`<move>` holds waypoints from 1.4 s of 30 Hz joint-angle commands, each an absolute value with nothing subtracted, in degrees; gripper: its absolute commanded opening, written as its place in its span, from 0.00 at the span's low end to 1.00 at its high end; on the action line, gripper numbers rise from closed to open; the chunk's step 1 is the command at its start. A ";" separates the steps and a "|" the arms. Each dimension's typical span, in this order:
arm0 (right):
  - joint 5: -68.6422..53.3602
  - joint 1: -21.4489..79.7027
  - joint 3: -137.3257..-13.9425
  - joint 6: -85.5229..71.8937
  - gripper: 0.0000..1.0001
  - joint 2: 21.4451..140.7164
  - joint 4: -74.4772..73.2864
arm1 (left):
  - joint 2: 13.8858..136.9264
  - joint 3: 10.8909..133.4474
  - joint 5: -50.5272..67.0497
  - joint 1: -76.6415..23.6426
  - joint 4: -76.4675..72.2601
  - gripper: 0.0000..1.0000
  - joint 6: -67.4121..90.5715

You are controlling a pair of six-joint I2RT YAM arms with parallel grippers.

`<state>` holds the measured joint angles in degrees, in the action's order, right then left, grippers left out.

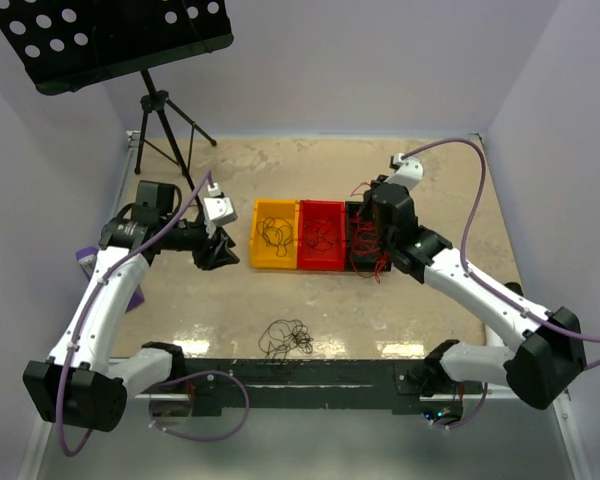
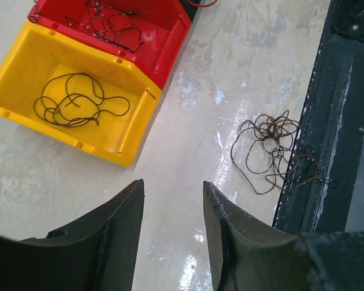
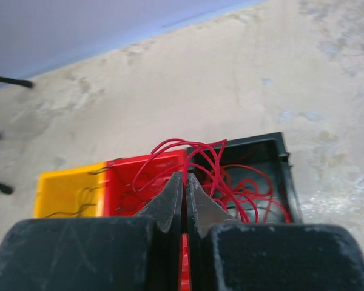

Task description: Untangle the cables

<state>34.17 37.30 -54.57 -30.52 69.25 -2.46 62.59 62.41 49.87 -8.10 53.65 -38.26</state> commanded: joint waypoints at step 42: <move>25.40 82.35 -41.04 -66.70 0.63 74.35 -18.98 | 65.48 58.71 44.92 -24.61 55.46 0.55 -45.61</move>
